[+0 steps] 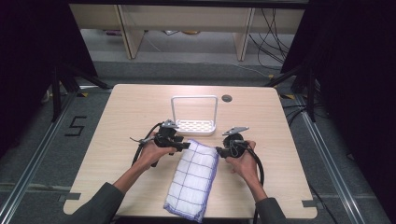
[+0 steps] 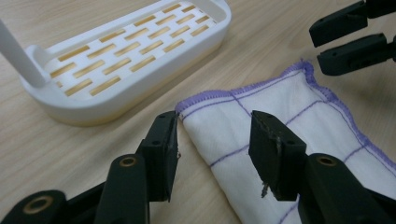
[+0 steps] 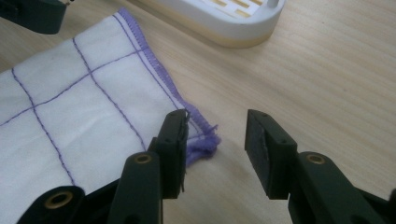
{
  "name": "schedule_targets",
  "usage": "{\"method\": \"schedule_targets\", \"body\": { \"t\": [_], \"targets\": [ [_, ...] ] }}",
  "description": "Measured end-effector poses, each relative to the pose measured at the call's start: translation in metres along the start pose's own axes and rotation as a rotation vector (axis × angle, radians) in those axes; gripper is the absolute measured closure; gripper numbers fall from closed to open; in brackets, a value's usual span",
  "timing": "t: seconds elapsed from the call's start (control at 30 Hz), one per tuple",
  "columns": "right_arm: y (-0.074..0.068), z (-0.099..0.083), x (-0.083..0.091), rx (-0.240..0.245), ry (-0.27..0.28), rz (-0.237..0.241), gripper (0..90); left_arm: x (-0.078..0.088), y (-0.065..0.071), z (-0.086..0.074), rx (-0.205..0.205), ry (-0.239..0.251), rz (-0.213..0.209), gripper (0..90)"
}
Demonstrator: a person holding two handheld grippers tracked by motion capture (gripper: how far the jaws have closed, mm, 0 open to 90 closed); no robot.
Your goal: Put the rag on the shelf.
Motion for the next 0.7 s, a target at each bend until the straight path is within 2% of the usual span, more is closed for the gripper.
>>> {"method": "schedule_targets", "body": {
  "t": [0.07, 0.13, 0.17, 0.2, 0.27, 0.33, 0.43, 0.53, 0.67, 0.7],
  "targets": [
    [-0.001, 0.0, -0.001, -0.004, -0.003, 0.004, 58.7, -0.004, 0.0, 0.002, 0.012, 0.006, 0.005, 51.8],
    [-0.002, 0.0, -0.001, -0.02, -0.007, 0.004, 58.7, -0.006, 0.0, 0.001, 0.006, -0.001, 0.015, 51.8],
    [-0.001, 0.0, -0.004, -0.006, 0.007, 0.002, 57.9, -0.008, -0.001, 0.001, -0.02, -0.021, 0.017, 51.8],
    [-0.001, 0.0, -0.004, -0.006, 0.007, 0.002, 57.9, -0.008, -0.001, 0.001, -0.02, -0.021, 0.017, 51.8],
    [-0.001, -0.001, -0.006, 0.007, -0.012, 0.0, 57.6, -0.012, -0.003, 0.002, -0.013, -0.02, 0.024, 51.9],
    [-0.003, -0.003, -0.009, -0.015, -0.034, 0.004, 57.2, -0.018, -0.002, 0.001, -0.009, -0.03, 0.018, 52.3],
    [-0.003, -0.005, -0.013, 0.006, -0.045, 0.005, 57.3, -0.023, -0.001, -0.001, -0.025, -0.049, 0.029, 52.9],
    [-0.004, -0.006, -0.015, 0.0, -0.053, -0.001, 57.7, -0.024, -0.002, -0.003, -0.044, -0.064, 0.037, 53.9],
    [-0.006, -0.007, -0.016, -0.003, -0.055, 0.028, 63.8, -0.028, -0.001, -0.004, -0.063, -0.053, 0.031, 59.5],
    [-0.006, -0.007, -0.016, -0.016, -0.049, 0.036, 65.5, -0.028, -0.002, -0.005, -0.07, -0.058, 0.027, 61.5]
  ]
}}
Point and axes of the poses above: each handheld gripper's, and its own axes: x roughly backward along the jaws, z roughly out of its top, y roughly to its right, the point moved 10 cm from there along -x, roughly forward along the jaws, and after that the axes turned 2 degrees about -x, right-handed, at the moved point
